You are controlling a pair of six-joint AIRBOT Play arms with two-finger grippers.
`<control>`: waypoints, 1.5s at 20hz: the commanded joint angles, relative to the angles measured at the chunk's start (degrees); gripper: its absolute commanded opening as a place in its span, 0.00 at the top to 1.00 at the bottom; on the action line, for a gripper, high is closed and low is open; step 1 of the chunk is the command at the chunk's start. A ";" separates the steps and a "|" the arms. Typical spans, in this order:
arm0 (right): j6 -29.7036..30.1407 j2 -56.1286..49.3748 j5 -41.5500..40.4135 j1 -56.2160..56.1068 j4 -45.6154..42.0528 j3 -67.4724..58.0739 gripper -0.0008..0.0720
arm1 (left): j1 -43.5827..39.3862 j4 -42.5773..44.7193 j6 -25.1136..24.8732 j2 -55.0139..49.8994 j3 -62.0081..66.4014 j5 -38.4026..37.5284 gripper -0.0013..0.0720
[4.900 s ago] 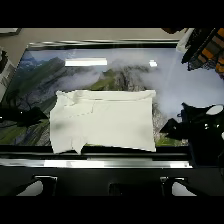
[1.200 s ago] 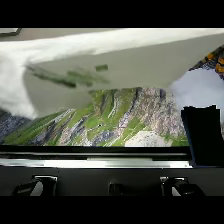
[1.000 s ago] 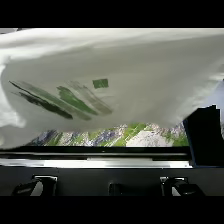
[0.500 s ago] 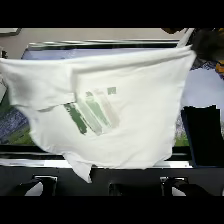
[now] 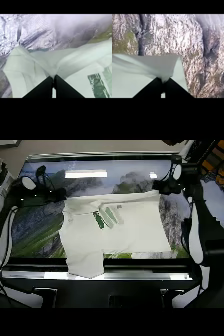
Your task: Fold the clothes and pants, and hang the long-sleeved shirts on hangers.
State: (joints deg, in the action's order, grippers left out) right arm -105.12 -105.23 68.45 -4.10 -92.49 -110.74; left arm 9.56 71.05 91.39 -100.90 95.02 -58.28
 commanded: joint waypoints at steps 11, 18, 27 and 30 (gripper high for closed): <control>-0.50 -3.41 20.59 -0.02 -11.19 -0.07 0.95 | 1.18 4.24 -2.95 -0.24 -0.52 -23.04 0.96; 0.92 -6.54 26.95 -0.04 -6.45 -0.07 0.95 | -1.16 4.61 -2.80 -0.48 -6.45 -24.81 0.96; 1.16 -9.97 30.01 -0.04 -4.81 -0.07 0.81 | -2.01 4.61 -2.27 -0.48 -8.68 -24.79 0.90; 6.97 -9.38 32.37 0.72 -0.44 -0.07 0.49 | -1.36 6.88 -2.25 0.37 -8.63 -25.38 0.52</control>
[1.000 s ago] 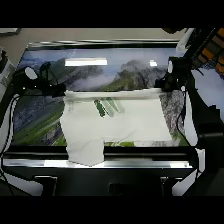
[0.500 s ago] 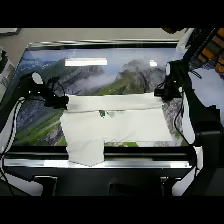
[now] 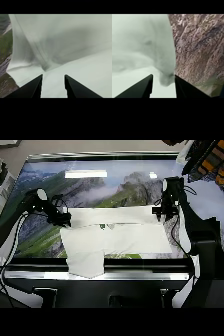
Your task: Fold the clothes and pants, and hang the long-sleeved shirts on hangers.
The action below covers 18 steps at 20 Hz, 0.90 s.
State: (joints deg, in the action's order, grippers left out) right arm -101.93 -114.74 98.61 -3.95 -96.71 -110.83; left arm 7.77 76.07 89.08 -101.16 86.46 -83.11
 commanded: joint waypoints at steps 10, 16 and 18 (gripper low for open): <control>12.20 19.69 -2.80 24.11 25.53 16.48 0.43 | 19.39 -2.25 0.87 29.42 -35.52 1.55 0.52; 13.11 26.77 -8.87 24.70 31.82 32.59 0.43 | 19.37 -20.96 -6.05 44.09 -61.70 12.13 0.52; 13.51 27.50 -8.87 24.70 33.57 34.80 0.43 | 19.34 -22.75 -6.88 44.19 -64.98 12.76 0.52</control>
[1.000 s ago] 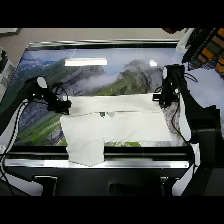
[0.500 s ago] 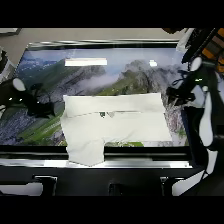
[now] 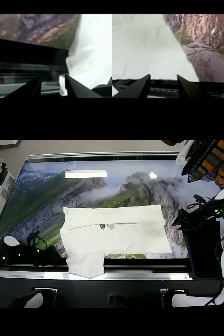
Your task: Fold the clothes and pants, and hang the long-sleeved shirts on hangers.
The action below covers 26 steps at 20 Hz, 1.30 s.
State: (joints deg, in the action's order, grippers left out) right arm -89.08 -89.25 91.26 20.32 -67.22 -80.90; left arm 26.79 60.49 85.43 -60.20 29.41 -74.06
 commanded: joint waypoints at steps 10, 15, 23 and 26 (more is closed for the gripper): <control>1.46 4.50 -1.95 0.44 5.07 6.64 0.45 | -3.72 -11.47 -9.01 3.08 -10.16 5.64 0.52; 1.49 4.50 -2.12 0.44 5.09 6.64 0.45 | -8.79 -11.80 -8.31 0.87 -10.16 8.94 0.53; 2.73 4.50 -2.89 0.44 7.61 6.62 0.44 | -11.52 -12.72 -8.39 -0.11 -10.16 10.67 0.68; 2.97 4.61 -2.67 0.57 7.93 6.62 0.49 | -11.52 -12.72 -9.14 -0.04 -10.14 10.64 0.96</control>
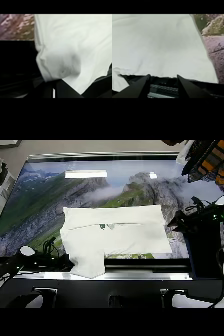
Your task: Fold the clothes and pants, and hang the long-sleeved shirts on hangers.
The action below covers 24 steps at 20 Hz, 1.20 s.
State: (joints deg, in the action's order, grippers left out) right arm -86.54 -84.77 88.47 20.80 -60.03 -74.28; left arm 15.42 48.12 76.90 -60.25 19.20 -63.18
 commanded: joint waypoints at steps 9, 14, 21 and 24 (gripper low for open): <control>0.94 0.07 1.03 0.13 -10.84 3.52 0.35 | -0.15 -0.33 -0.68 0.04 0.09 -0.37 0.96; 3.37 0.09 -0.87 5.40 -9.03 14.03 0.34 | -0.15 -0.33 -0.68 0.04 0.09 -0.39 0.96; 4.94 0.07 -9.29 5.68 -6.32 18.78 0.34 | -0.15 -0.33 -0.66 0.04 0.09 -0.42 0.96; 4.31 0.04 -10.54 5.66 -7.52 20.28 0.34 | -0.15 -0.33 -0.66 0.04 0.09 -0.39 0.96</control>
State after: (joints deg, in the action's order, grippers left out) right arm -81.87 -84.68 80.40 26.52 -66.98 -55.59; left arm 15.29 47.77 76.25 -60.25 19.22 -63.61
